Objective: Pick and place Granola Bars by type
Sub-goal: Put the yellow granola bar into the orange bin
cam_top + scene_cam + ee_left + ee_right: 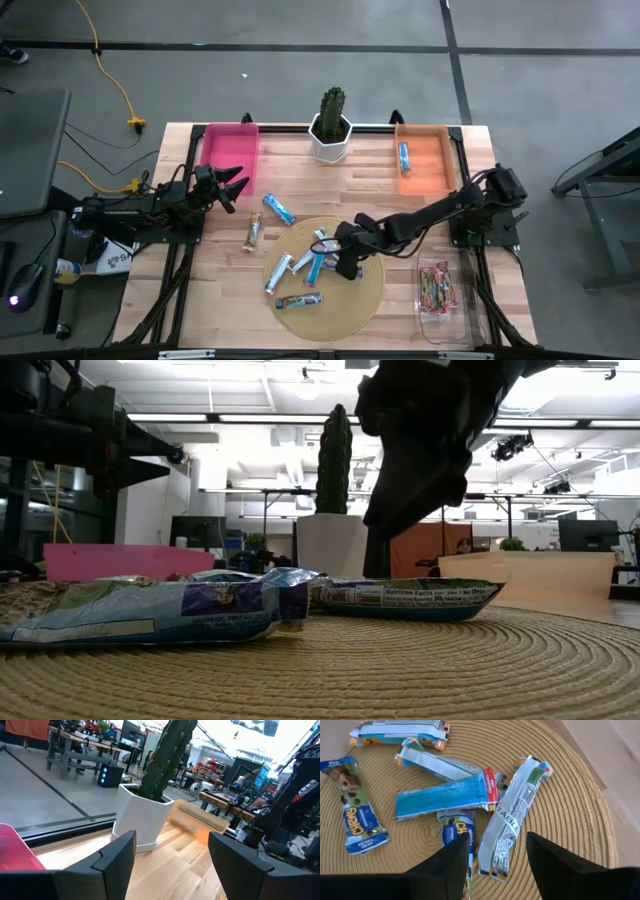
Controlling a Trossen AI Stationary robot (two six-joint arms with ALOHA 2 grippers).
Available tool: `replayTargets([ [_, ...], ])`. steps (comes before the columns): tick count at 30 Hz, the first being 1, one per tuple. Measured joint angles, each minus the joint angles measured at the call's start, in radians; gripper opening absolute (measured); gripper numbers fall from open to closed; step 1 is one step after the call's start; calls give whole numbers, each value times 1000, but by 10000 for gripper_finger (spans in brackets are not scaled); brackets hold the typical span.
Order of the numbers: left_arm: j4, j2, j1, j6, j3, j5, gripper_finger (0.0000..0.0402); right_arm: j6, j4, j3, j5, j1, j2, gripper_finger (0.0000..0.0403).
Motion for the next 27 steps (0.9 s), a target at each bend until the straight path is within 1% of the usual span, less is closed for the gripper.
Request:
replayTargets([
  [8,0,0,0,0,0,0,245,-36,54,0,30,0,46,199],
  [15,0,0,0,0,0,0,245,-36,79,0,84,0,78,207],
  [21,0,0,0,0,0,0,245,-54,96,0,69,0,112,207],
  [27,0,0,0,0,0,0,245,-54,97,0,78,0,125,207],
])
